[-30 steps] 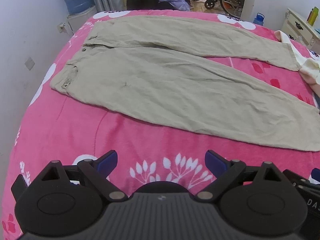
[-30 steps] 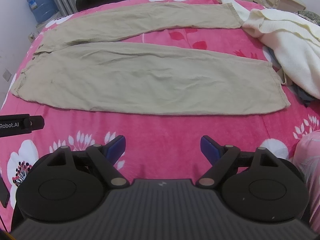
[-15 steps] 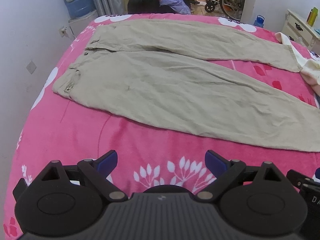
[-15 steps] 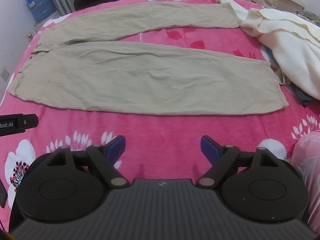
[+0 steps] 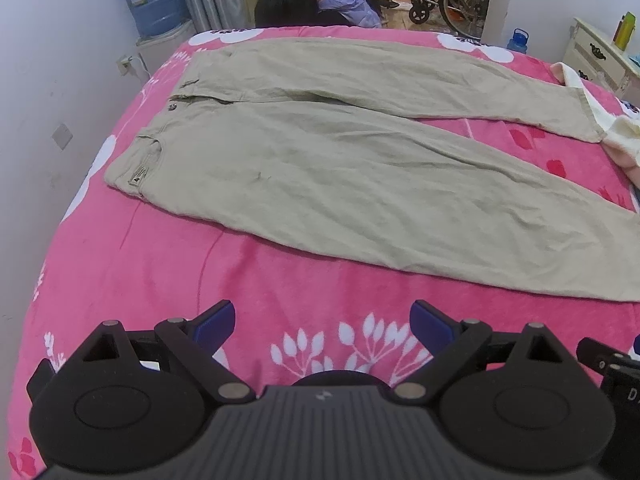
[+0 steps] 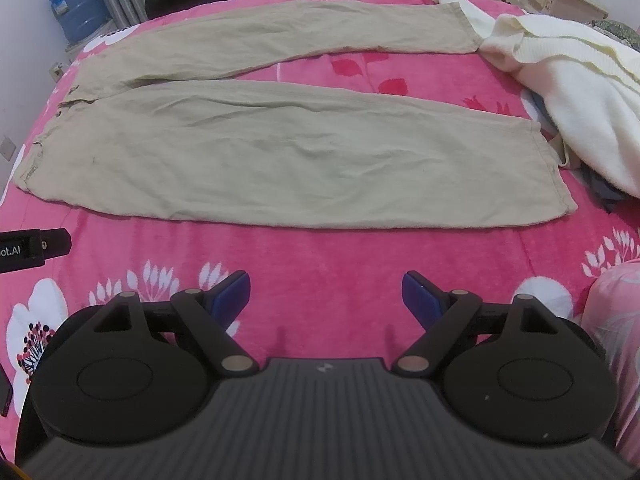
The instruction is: Fold clothes
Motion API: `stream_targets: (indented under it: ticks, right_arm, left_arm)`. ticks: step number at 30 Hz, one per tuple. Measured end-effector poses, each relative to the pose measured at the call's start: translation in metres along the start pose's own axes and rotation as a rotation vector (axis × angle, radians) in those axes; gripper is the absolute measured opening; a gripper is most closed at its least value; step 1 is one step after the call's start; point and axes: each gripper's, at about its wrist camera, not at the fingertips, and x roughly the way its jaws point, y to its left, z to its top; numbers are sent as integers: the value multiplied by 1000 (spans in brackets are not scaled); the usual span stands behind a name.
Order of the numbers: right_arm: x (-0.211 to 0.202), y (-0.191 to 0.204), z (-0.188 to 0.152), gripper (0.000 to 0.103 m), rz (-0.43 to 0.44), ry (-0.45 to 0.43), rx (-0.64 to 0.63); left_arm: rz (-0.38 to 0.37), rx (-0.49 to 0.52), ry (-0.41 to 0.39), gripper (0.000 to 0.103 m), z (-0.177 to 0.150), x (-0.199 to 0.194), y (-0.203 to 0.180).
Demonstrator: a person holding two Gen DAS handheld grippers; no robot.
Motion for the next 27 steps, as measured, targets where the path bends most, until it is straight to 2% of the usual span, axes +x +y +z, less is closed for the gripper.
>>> stream_targets:
  ticks: [9,14,17,23,27]
  right_arm:
    - [7,3,0,84,-2,13,6]
    - [16,1,2,84,0,22,14]
    - [24,2,5,84,-3,31,13]
    - [44,0,13,84,-22,61,13]
    - [54,-6,16,84,-6,77,42]
  left_arm:
    - [19,-5,1,95,-2,6,0]
    - [61,-5,-16,98,1,15,6]
    - [90,-17,-18,99,5,23,13]
    - [101,-38,6,99,15,45,24]
    - [98,-42,19,99,19,60,27]
